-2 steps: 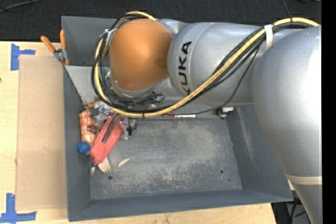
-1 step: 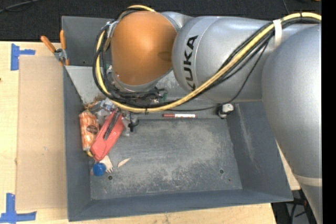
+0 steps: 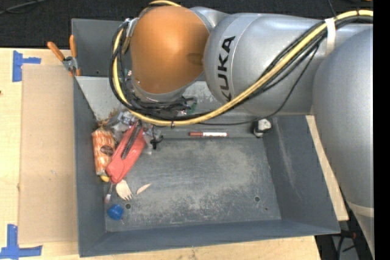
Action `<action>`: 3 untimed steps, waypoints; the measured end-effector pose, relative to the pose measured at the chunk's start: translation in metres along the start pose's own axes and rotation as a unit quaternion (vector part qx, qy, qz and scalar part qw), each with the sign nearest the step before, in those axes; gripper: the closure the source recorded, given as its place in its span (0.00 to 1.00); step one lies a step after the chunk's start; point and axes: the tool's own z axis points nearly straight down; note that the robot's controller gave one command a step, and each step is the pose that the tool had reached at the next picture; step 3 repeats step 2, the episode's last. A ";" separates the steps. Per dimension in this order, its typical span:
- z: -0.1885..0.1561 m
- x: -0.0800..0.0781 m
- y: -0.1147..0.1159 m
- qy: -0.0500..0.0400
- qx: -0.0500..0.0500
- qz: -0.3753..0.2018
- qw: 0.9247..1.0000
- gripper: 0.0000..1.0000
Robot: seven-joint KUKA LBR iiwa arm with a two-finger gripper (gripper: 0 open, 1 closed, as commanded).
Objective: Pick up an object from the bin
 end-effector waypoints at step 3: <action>-0.042 0.000 0.001 0.002 -0.002 0.002 1.000 1.00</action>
Offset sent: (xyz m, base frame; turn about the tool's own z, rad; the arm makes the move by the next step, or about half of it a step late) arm 0.0001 -0.0001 0.0710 0.0003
